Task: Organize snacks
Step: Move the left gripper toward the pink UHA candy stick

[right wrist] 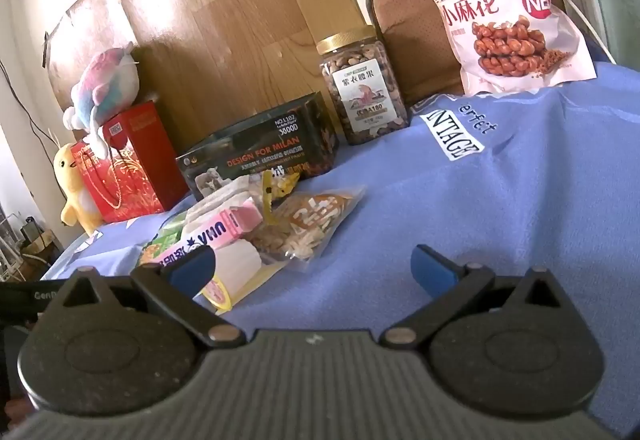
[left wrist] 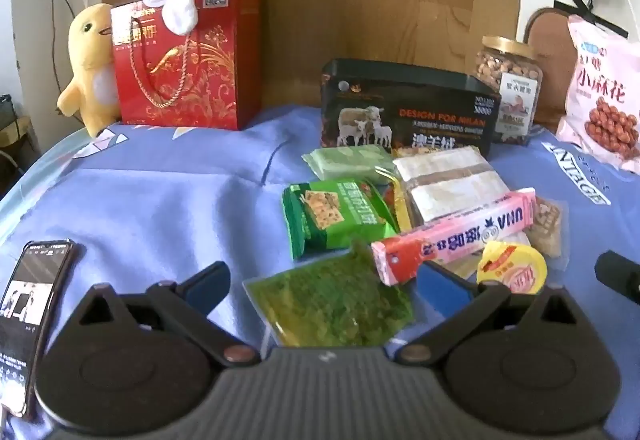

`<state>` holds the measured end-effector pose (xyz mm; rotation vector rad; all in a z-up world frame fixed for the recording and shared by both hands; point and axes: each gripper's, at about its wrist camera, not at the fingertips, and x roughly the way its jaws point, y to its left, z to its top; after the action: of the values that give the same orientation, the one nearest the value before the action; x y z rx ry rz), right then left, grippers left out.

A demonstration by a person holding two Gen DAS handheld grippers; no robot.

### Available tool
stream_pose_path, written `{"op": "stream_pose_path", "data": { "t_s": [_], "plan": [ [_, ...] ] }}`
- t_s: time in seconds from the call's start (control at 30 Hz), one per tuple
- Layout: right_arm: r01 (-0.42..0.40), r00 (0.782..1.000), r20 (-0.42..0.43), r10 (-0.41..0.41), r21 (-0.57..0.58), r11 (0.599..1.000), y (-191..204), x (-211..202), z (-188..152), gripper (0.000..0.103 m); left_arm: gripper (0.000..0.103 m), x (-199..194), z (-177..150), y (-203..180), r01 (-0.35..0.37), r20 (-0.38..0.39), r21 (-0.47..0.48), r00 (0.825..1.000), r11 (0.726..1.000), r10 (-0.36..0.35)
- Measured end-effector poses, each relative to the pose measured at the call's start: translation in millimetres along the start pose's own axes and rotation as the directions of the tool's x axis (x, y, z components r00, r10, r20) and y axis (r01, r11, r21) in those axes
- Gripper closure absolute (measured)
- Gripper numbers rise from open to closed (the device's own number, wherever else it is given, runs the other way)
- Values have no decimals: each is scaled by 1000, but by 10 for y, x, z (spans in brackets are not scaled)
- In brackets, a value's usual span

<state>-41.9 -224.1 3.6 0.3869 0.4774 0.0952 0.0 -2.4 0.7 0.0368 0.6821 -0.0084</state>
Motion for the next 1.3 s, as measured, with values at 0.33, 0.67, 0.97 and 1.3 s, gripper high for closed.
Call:
{"op": "stream_pose_path", "data": {
  "t_s": [0.33, 0.67, 0.97, 1.3],
  "plan": [
    [-2, 1000, 7, 2, 1, 1000, 0, -11, -54, 0, 0, -317, 7, 85, -57, 325, -7, 944, 998, 56],
    [-4, 999, 31, 5, -9, 1000, 11, -62, -57, 0, 0, -307, -249, 301, 21, 505, -129, 862, 991, 47],
    [1, 999, 46, 1, -30, 1000, 42, -76, -66, 0, 0, -218, -348, 112, 32, 423, -19, 906, 999, -21],
    [-114, 993, -29, 111, -95, 989, 86, 55, 173, 37, 10, -331, -153, 499, 249, 334, -106, 921, 963, -202]
  ]
}}
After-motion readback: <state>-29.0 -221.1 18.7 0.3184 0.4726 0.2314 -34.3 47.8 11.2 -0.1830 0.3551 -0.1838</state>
